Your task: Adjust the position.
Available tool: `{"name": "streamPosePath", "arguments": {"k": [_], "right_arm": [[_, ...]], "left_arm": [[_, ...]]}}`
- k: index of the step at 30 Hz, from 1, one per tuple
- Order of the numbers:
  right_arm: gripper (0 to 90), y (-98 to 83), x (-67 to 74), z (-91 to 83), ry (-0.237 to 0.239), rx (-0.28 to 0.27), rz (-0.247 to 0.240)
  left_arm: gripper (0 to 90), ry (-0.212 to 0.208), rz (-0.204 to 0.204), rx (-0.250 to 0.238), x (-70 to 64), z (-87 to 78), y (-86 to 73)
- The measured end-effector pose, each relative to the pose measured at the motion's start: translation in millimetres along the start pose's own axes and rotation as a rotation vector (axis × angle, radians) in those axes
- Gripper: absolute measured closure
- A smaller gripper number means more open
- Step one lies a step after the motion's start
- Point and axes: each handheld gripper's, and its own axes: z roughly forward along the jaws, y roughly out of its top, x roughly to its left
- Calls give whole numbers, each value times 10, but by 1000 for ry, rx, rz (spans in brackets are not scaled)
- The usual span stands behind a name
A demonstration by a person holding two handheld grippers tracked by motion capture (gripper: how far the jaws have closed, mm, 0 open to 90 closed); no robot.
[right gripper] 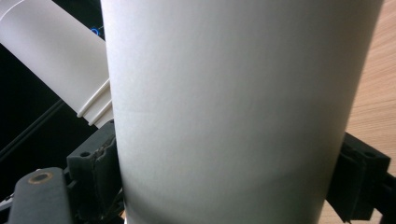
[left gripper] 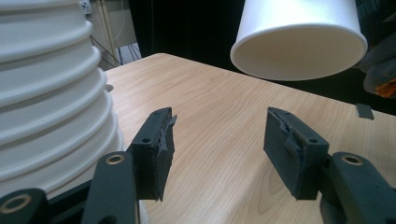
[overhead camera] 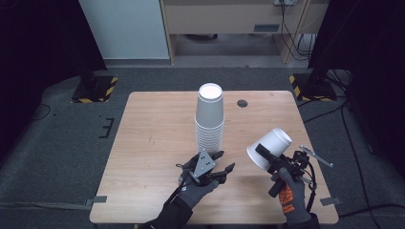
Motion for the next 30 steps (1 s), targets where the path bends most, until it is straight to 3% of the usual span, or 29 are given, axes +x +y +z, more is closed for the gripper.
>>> {"name": "streamPosePath", "arguments": {"k": [21, 30], "right_arm": [[144, -20, -3, 22, 10, 13, 13], [144, -21, -9, 22, 17, 15, 20]], "left_arm": [[428, -25, -11, -43, -30, 335, 173], [436, -35, -12, -45, -67, 481, 161]]}}
